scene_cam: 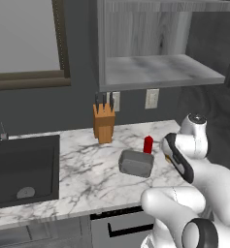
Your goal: There are various items on the counter. Only move the condiments/shakers into the cabinet.
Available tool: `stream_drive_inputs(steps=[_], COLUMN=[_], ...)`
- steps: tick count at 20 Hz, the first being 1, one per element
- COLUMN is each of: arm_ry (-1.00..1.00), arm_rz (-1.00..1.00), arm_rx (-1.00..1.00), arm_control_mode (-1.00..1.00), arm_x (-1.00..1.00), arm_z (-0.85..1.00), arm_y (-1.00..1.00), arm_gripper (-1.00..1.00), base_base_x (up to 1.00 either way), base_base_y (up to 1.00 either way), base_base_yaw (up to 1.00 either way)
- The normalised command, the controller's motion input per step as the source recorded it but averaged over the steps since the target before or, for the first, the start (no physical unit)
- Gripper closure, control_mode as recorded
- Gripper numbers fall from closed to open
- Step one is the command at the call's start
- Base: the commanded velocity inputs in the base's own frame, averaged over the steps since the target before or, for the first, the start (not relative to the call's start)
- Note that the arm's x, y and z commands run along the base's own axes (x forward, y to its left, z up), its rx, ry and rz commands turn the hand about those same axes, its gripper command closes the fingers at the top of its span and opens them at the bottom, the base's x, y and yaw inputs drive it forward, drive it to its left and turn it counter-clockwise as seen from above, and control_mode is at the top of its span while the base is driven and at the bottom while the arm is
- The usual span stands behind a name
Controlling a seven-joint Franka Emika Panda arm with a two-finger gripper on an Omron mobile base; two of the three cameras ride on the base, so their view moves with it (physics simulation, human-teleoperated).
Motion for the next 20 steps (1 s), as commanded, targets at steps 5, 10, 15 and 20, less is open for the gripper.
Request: stream_drive_inputs(steps=[5, 10, 15, 20], arm_ry=[-0.01, -0.04, -0.04, 0.0], arm_rz=[-0.05, -0.03, 0.0, 0.0], arm_rx=[0.0, 0.0, 0.0, 0.0], arm_control_mode=[-1.0, -1.0, -1.0, -1.0], arm_x=[0.41, 0.28, 0.16, 0.24], arm_z=[-0.05, 0.0, 0.0, 0.0], arm_y=[-0.06, -0.23, -0.34, -0.05], arm_gripper=[-1.0, -1.0, -1.0, -1.0], base_base_x=[0.0, 0.0, 0.0, 0.0], base_base_y=[0.0, 0.0, 0.0, 0.0], base_base_yaw=[0.0, 0.0, 0.0, 0.0])
